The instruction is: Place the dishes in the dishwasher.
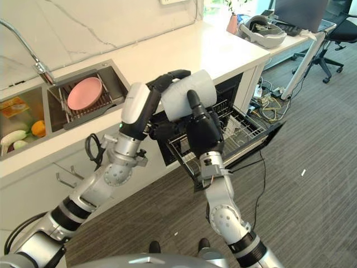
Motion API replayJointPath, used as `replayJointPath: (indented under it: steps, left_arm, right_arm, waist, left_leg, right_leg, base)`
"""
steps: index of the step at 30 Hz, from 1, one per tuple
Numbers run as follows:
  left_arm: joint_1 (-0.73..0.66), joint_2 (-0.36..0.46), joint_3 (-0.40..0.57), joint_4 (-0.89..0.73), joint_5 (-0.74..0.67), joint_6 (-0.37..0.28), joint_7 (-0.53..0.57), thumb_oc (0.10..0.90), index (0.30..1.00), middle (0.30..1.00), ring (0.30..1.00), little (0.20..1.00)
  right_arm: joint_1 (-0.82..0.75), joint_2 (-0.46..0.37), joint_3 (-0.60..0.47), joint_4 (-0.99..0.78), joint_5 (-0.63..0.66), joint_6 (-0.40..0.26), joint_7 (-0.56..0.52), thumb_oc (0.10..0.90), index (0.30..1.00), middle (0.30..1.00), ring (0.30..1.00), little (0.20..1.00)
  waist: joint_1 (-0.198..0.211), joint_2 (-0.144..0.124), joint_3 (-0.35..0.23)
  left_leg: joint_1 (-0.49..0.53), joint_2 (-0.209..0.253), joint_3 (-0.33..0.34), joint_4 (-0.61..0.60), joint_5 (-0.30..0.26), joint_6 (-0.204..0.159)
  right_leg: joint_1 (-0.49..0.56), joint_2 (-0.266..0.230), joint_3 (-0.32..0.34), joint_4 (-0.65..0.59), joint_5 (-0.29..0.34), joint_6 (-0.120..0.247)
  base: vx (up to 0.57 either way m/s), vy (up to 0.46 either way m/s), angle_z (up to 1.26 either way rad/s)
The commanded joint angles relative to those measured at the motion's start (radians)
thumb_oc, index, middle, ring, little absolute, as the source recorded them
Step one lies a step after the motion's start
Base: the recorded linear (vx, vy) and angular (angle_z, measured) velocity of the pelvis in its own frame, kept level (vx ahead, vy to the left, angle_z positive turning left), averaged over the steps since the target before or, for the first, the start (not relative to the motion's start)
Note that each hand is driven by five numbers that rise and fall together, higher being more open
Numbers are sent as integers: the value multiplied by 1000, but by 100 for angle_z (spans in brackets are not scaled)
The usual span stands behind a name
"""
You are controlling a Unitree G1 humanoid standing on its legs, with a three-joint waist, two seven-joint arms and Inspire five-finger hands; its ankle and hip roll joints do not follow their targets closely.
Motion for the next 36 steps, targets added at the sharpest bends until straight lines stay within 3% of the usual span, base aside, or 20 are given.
replayJointPath:
  steps: [1,3,4,5,15,16,17,18,19,20,22,23,25,26,30,33,36]
  left_arm:
    - [-51,39,-103,-49,2,-112,-62,400,300,300,300,300]
    - [-41,42,-93,-54,-4,-112,-59,400,300,300,300,300]
    - [-30,45,-78,-58,-13,-110,-55,552,528,528,528,528]
    - [-20,45,-66,-64,-25,-110,-55,800,900,900,900,900]
    - [79,-9,68,-114,-173,-113,16,800,900,900,900,900]
    - [132,-63,120,-135,-289,-120,59,800,900,900,900,900]
    - [136,-63,123,-139,-292,-118,57,800,900,900,900,900]
    - [153,-122,176,-205,-476,-158,120,800,900,900,900,900]
    - [153,-122,176,-205,-476,-158,120,800,900,900,900,900]
    - [137,-150,221,-300,-634,-222,128,800,900,900,900,900]
    - [106,-178,254,-405,-860,-284,77,800,900,900,900,900]
    - [106,-177,258,-406,-867,-283,71,800,900,900,900,900]
    - [73,-187,269,-505,-1135,-330,-39,800,900,900,900,900]
    - [-5,-169,248,-557,-1329,-319,-112,800,900,900,900,900]
    - [-45,-159,225,-575,-1411,-291,-147,800,900,900,900,900]
    - [-89,-167,158,-547,-1493,-217,-187,800,900,900,900,900]
    - [-115,-187,108,-508,-1527,-202,-190,800,900,900,900,900]
  right_arm:
    - [-134,75,-43,-181,-81,-51,117,400,300,300,300,300]
    - [-129,74,-50,-182,-88,-53,113,400,300,300,300,300]
    - [-123,72,-60,-179,-93,-55,105,400,300,300,300,300]
    - [-118,71,-70,-181,-102,-58,100,400,300,300,300,300]
    - [-74,74,-155,-166,-156,-81,44,400,300,300,300,300]
    - [-65,84,-187,-168,-179,-100,18,400,300,300,300,300]
    - [-64,83,-184,-171,-182,-100,14,400,300,300,300,300]
    - [-59,93,-221,-187,-218,-134,-37,400,300,300,300,300]
    - [-59,93,-221,-187,-218,-134,-37,400,300,300,300,300]
    - [-60,84,-251,-209,-261,-142,-71,400,300,300,300,300]
    - [-60,70,-282,-222,-308,-137,-107,400,300,300,300,300]
    - [-61,69,-282,-223,-310,-136,-110,400,300,300,300,300]
    - [-61,48,-310,-228,-330,-106,-120,400,300,300,300,300]
    - [-75,24,-320,-218,-324,-85,-127,400,300,300,300,300]
    - [-82,21,-327,-215,-300,-46,-123,400,300,300,300,300]
    - [-99,31,-328,-201,-263,-5,-99,400,300,300,300,300]
    - [-124,36,-316,-183,-243,1,-96,400,300,300,300,300]
  waist:
    - [4,-64,-71]
    - [5,-65,-72]
    - [6,-65,-72]
    - [7,-66,-72]
    - [20,-70,-74]
    - [29,-74,-73]
    - [27,-73,-75]
    - [36,-79,-76]
    - [36,-79,-76]
    - [40,-82,-76]
    - [42,-83,-74]
    - [41,-82,-73]
    - [44,-84,-71]
    - [48,-84,-69]
    - [53,-85,-62]
    - [59,-88,-53]
    - [60,-89,-31]
  left_leg:
    - [61,4,35,7,-116,-34]
    - [60,4,33,7,-116,-34]
    - [59,4,31,7,-116,-34]
    - [58,4,30,7,-115,-34]
    - [47,1,14,7,-108,-35]
    - [44,1,9,7,-105,-35]
    - [43,1,8,7,-105,-35]
    - [37,-1,-3,7,-103,-33]
    - [37,-1,-3,7,-103,-33]
    - [33,-3,-13,7,-103,-30]
    - [29,-7,-24,7,-102,-28]
    - [30,-7,-25,7,-103,-27]
    - [26,-10,-37,7,-102,-24]
    - [19,-15,-48,7,-103,-20]
    - [19,-21,-58,7,-105,-16]
    - [17,-31,-66,7,-109,-13]
    - [15,-35,-61,7,-108,-9]
  right_leg:
    - [32,-100,-6,11,-92,129]
    - [33,-100,-8,11,-92,128]
    - [33,-101,-9,11,-92,128]
    - [33,-100,-11,11,-92,128]
    - [37,-99,-27,11,-94,124]
    - [37,-100,-30,11,-96,121]
    - [38,-99,-31,11,-96,121]
    - [37,-100,-36,11,-97,120]
    - [37,-100,-36,11,-97,120]
    - [37,-101,-40,11,-97,118]
    - [38,-103,-45,11,-96,118]
    - [39,-103,-45,11,-97,118]
    - [39,-105,-54,11,-95,119]
    - [38,-109,-61,11,-92,121]
    - [42,-113,-70,11,-93,122]
    - [47,-117,-76,11,-94,125]
    - [41,-119,-71,11,-87,125]
  base:
    - [3,-6,4]
    - [0,0,0]
    - [-3,-8,3]
    - [-7,-11,3]
    - [-6,-6,6]
    - [0,-6,9]
    - [-5,-34,16]
    - [-3,-28,10]
    - [-10,-45,18]
    - [-9,-20,16]
    - [-10,-16,18]
    - [-7,-8,13]
    - [-22,3,15]
    - [-34,14,21]
    - [-10,17,21]
    - [-19,27,11]
    - [-62,29,5]
